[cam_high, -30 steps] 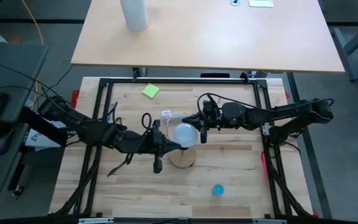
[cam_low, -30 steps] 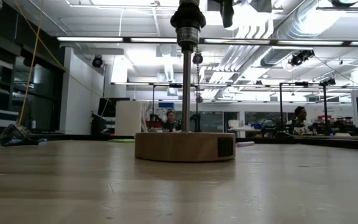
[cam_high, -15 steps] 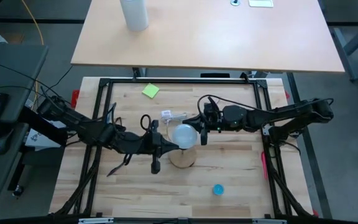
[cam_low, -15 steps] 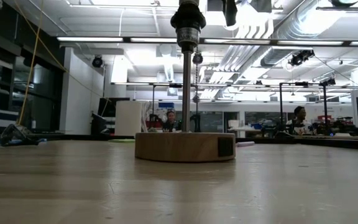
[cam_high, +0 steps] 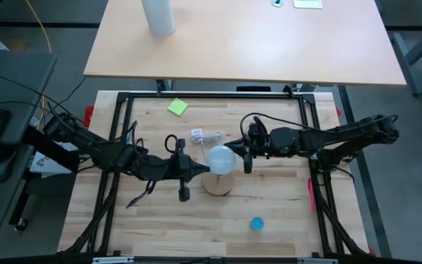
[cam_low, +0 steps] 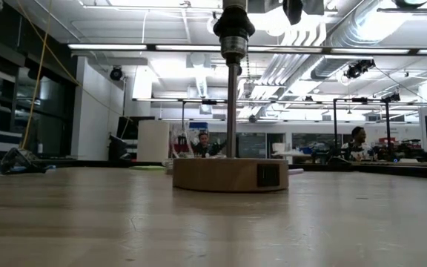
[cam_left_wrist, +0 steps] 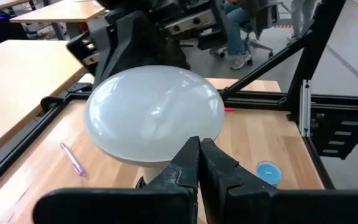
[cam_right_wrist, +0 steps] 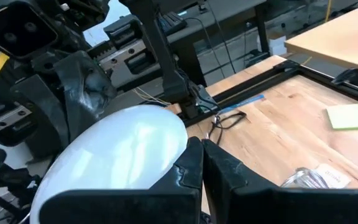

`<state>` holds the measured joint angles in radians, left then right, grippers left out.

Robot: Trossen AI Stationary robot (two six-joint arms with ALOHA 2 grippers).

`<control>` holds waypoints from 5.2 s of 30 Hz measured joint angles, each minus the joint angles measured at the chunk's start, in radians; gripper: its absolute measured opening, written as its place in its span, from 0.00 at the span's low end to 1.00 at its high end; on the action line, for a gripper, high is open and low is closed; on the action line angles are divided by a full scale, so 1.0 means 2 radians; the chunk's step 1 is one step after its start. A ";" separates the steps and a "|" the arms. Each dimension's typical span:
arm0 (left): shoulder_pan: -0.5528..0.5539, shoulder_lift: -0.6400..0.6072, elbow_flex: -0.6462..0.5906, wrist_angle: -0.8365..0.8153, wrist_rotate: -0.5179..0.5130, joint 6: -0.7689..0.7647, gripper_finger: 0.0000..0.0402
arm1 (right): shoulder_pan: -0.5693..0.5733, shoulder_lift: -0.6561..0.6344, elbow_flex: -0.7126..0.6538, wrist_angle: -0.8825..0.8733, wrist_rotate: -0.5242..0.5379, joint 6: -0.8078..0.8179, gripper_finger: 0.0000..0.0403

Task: Screw lightbulb
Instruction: Insert the lightbulb into the lamp

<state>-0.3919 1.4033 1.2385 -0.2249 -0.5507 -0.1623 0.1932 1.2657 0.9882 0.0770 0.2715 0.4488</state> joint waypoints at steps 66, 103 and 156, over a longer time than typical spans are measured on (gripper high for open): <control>0.027 0.010 -0.043 0.152 0.109 -0.020 0.00 | -0.087 0.008 0.000 0.023 -0.089 -0.001 0.00; 0.081 -0.055 -0.043 -0.081 0.021 0.001 0.00 | 0.034 -0.064 0.000 -0.093 0.009 0.073 0.00; 0.034 0.027 -0.043 0.133 0.099 -0.074 0.00 | -0.065 0.015 0.000 0.035 -0.087 0.051 0.00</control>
<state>-0.3233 1.4565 1.1534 0.0416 -0.3527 -0.3104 0.0642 1.2957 0.9878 0.1461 0.0966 0.5511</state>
